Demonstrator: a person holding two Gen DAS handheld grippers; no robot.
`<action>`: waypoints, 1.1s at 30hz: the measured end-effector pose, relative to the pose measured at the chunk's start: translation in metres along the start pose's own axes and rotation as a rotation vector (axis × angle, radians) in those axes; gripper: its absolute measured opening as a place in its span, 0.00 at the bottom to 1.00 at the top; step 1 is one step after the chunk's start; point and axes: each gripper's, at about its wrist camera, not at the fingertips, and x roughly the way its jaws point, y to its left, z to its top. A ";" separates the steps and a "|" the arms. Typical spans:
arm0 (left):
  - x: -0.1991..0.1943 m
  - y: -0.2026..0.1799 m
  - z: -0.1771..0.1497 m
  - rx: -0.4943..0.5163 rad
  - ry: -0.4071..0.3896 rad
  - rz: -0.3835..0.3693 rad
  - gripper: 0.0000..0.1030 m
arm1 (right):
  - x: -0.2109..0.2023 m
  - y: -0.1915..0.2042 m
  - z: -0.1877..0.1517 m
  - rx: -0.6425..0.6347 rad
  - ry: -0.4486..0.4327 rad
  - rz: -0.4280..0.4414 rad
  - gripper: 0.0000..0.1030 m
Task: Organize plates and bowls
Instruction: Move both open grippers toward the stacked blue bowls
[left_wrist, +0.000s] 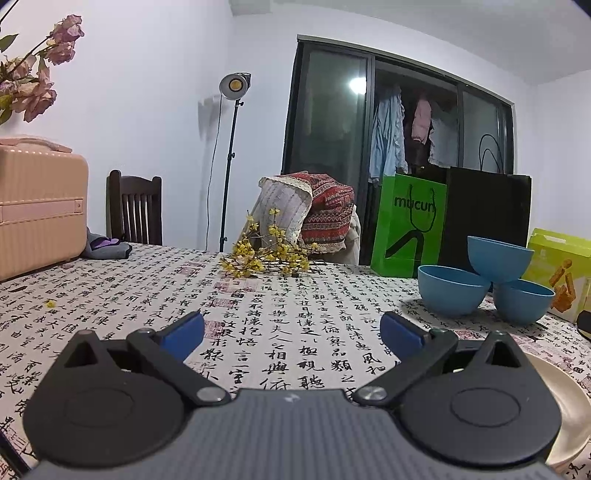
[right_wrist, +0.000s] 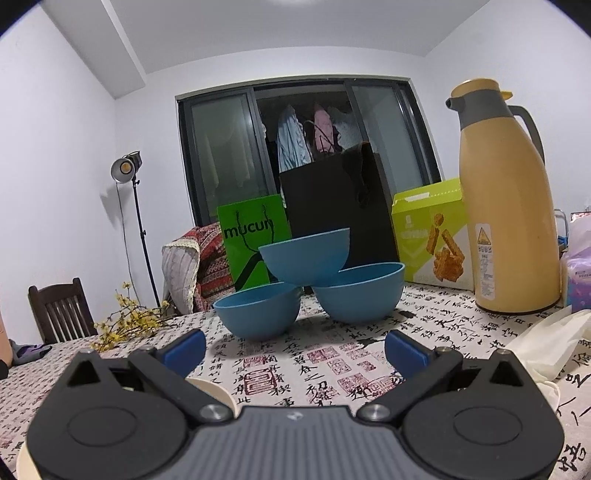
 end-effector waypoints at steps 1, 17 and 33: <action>0.000 0.000 0.000 -0.002 -0.001 -0.002 1.00 | 0.000 0.000 0.000 -0.002 -0.004 -0.003 1.00; -0.003 0.002 0.000 -0.015 -0.020 -0.036 1.00 | 0.000 0.008 -0.001 -0.037 -0.006 -0.047 1.00; -0.001 -0.004 0.000 0.010 -0.019 -0.019 1.00 | 0.000 0.010 0.000 -0.060 0.003 -0.022 1.00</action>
